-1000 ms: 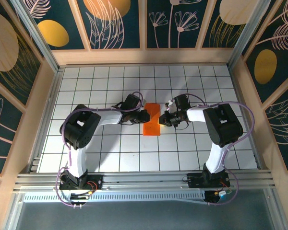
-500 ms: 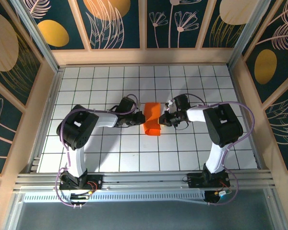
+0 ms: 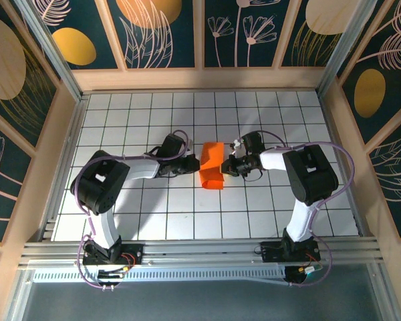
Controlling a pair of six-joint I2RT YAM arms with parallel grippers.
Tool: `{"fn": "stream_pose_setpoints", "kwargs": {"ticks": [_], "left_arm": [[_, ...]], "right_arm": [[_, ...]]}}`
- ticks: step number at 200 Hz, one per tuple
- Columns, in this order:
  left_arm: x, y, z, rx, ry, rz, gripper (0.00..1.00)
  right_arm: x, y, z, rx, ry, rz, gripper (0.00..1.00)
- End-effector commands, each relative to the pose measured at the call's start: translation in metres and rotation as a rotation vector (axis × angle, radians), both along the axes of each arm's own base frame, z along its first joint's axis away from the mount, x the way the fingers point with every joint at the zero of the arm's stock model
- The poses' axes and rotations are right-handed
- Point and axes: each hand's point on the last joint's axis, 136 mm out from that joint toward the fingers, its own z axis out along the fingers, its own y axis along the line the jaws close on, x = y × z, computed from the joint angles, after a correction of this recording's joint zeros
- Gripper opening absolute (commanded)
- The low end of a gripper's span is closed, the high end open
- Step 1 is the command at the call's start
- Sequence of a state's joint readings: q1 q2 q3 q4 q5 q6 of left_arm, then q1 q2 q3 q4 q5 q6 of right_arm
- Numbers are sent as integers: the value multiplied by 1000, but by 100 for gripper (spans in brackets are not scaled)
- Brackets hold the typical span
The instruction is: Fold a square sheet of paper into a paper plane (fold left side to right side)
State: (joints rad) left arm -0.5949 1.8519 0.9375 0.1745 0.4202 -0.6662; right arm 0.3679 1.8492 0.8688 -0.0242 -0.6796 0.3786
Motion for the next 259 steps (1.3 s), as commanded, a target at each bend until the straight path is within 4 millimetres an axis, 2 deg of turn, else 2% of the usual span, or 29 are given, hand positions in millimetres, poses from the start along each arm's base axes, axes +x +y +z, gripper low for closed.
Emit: {"fn": "stream_pose_setpoints", "kwargs": {"ticks": [1, 39, 88, 110, 134, 182, 202, 214, 259], "left_arm": [[3, -22, 5, -21, -14, -62, 3], [6, -27, -13, 9, 12, -67, 2], [0, -21, -35, 51, 48, -66, 2], [-3, -17, -42, 77, 58, -63, 2], [-5, -14, -48, 97, 69, -61, 2], [-5, -12, -52, 104, 76, -58, 2], [-5, -11, -53, 110, 76, -55, 2], [-5, -11, -53, 111, 76, -55, 2], [-7, -11, -54, 113, 78, -58, 2]], "right_arm": [[-20, -38, -59, -251, 85, -47, 0], [-20, -38, -58, -249, 83, -46, 0], [-19, -35, -55, -237, 79, -39, 0], [-15, -31, -48, -217, 62, -35, 0], [-6, -21, -30, -164, 23, -24, 0], [24, 3, 31, -33, -108, -11, 0], [33, 11, 45, 9, -139, -7, 0], [36, 17, 48, 25, -143, -3, 0], [41, 42, 35, 49, -127, 22, 0]]}}
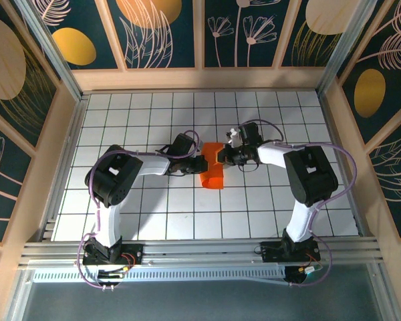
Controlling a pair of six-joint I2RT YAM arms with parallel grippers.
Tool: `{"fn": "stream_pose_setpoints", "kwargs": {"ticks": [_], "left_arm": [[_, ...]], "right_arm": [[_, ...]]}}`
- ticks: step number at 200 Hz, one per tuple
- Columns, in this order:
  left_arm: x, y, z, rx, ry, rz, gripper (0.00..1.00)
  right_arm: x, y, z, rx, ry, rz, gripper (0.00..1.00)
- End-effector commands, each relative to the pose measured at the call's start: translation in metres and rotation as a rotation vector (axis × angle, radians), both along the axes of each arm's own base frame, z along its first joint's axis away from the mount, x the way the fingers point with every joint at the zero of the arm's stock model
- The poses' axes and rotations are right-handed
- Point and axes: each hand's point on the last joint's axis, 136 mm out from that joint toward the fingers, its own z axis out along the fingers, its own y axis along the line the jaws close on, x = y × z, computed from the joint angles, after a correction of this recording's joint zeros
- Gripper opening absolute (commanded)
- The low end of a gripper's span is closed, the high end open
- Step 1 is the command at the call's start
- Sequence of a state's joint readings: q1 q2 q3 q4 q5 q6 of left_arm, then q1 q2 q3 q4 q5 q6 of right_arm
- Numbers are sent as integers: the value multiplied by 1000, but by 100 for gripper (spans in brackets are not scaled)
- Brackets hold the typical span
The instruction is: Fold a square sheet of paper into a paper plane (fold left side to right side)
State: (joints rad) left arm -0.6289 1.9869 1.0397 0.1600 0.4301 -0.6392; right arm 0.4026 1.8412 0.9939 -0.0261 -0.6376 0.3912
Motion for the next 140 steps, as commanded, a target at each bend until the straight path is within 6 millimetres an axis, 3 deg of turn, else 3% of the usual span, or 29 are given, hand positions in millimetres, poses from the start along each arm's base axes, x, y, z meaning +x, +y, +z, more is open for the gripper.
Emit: {"fn": "stream_pose_setpoints", "kwargs": {"ticks": [1, 45, 110, 140], "left_arm": [[-11, 13, -28, 86, 51, 0, 2], [-11, 12, -27, 84, 49, -1, 2], [-23, 16, -22, 64, 57, -17, 2], [-51, 31, -34, 93, 97, -34, 2]], "right_arm": [[7, 19, -2, 31, -2, 20, 0], [15, 37, -15, 28, 6, 39, 0], [8, 14, -58, -90, 93, -25, 0], [2, 5, -69, -117, 121, -36, 0]]}}
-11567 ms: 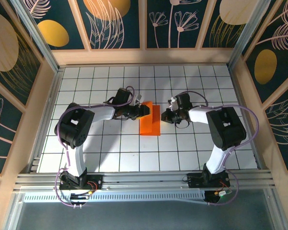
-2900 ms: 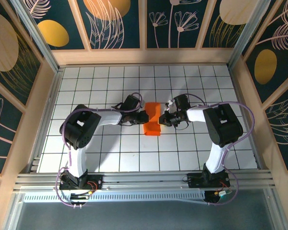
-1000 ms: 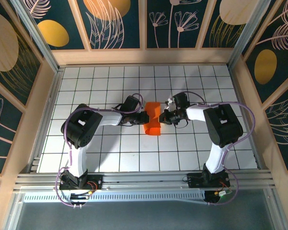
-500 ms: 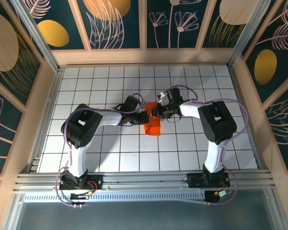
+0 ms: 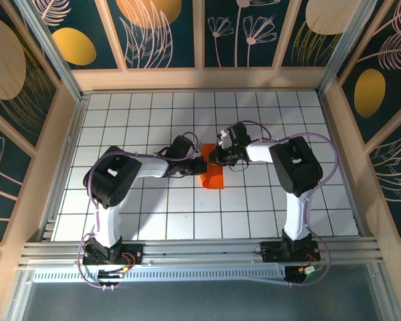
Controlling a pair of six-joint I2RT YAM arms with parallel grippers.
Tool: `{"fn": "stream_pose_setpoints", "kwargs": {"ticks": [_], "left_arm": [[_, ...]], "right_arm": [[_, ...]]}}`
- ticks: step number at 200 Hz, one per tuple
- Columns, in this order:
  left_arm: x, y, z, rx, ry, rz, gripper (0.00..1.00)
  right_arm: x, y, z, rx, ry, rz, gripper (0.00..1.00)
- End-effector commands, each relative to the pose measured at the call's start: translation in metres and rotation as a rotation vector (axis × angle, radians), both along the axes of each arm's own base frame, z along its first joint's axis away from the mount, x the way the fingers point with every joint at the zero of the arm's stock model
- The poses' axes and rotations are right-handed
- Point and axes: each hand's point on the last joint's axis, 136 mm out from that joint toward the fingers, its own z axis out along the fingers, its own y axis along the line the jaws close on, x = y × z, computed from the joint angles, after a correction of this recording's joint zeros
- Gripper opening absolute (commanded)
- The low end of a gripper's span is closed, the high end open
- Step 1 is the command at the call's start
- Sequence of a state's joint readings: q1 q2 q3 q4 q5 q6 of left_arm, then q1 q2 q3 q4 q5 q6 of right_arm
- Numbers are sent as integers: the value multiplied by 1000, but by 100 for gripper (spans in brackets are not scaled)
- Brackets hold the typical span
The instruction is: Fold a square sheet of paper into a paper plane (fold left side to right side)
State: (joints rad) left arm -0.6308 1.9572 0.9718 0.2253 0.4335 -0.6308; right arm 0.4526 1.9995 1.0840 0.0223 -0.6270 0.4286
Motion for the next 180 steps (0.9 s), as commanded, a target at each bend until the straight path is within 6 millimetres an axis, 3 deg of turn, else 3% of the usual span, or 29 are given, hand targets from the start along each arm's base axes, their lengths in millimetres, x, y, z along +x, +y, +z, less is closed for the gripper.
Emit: {"fn": "stream_pose_setpoints", "kwargs": {"ticks": [1, 48, 76, 148, 180], "left_arm": [[-43, 28, -34, 111, 123, -23, 2], [-77, 45, -39, 102, 152, -5, 2], [-83, 47, -34, 61, 156, 17, 2], [-27, 23, 39, -4, 4, 68, 2], [-14, 9, 49, -35, -28, 38, 1]], "right_arm": [[-9, -22, -37, -110, 78, -54, 0], [-13, -25, -42, -124, 91, -52, 0], [-14, -24, -41, -119, 88, -43, 0], [-15, -21, -37, -106, 81, -33, 0], [-14, -21, -36, -105, 78, -33, 0]]}}
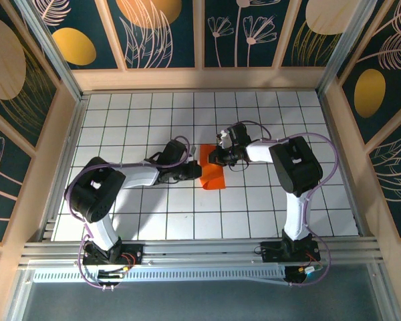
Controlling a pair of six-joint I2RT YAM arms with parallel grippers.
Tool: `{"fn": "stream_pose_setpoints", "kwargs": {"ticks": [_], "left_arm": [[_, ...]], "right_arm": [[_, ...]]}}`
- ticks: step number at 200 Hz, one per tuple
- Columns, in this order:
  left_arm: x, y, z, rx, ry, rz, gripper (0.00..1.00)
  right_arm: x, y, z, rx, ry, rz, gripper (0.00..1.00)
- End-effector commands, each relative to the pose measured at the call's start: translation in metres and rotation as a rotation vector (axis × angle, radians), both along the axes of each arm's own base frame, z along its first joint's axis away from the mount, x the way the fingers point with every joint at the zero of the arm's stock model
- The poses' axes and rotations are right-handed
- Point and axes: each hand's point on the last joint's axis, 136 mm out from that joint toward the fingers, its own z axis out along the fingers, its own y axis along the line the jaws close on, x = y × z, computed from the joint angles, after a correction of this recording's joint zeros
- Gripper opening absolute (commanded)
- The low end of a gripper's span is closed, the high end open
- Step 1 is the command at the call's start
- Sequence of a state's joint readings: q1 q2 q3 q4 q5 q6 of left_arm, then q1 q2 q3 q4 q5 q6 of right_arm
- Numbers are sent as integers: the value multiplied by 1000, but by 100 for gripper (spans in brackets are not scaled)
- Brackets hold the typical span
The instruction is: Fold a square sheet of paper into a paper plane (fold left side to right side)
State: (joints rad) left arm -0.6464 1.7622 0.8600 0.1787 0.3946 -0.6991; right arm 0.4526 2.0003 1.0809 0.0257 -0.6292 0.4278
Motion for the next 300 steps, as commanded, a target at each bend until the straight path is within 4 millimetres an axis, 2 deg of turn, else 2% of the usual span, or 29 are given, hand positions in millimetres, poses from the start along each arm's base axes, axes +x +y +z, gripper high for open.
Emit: {"fn": "stream_pose_setpoints", "kwargs": {"ticks": [1, 40, 63, 111, 175, 256, 300], "left_arm": [[11, -8, 15, -21, -31, -20, 1], [4, -31, 3, -84, 11, -104, 1], [2, -36, -7, -75, 30, -116, 1], [-4, -28, -28, -39, 68, -101, 1], [-22, -17, -48, 2, 109, -114, 1], [-83, 8, -74, 85, 179, -209, 1], [-94, 14, -78, 89, 185, -207, 2]], "right_arm": [[-14, -21, -35, -107, 76, -34, 0], [-13, -21, -36, -108, 76, -30, 0], [-13, -21, -36, -107, 76, -30, 0], [-13, -20, -37, -106, 76, -29, 0], [-14, -21, -38, -112, 78, -29, 0], [-16, -23, -39, -123, 81, -32, 0], [-17, -23, -40, -128, 84, -32, 0]]}}
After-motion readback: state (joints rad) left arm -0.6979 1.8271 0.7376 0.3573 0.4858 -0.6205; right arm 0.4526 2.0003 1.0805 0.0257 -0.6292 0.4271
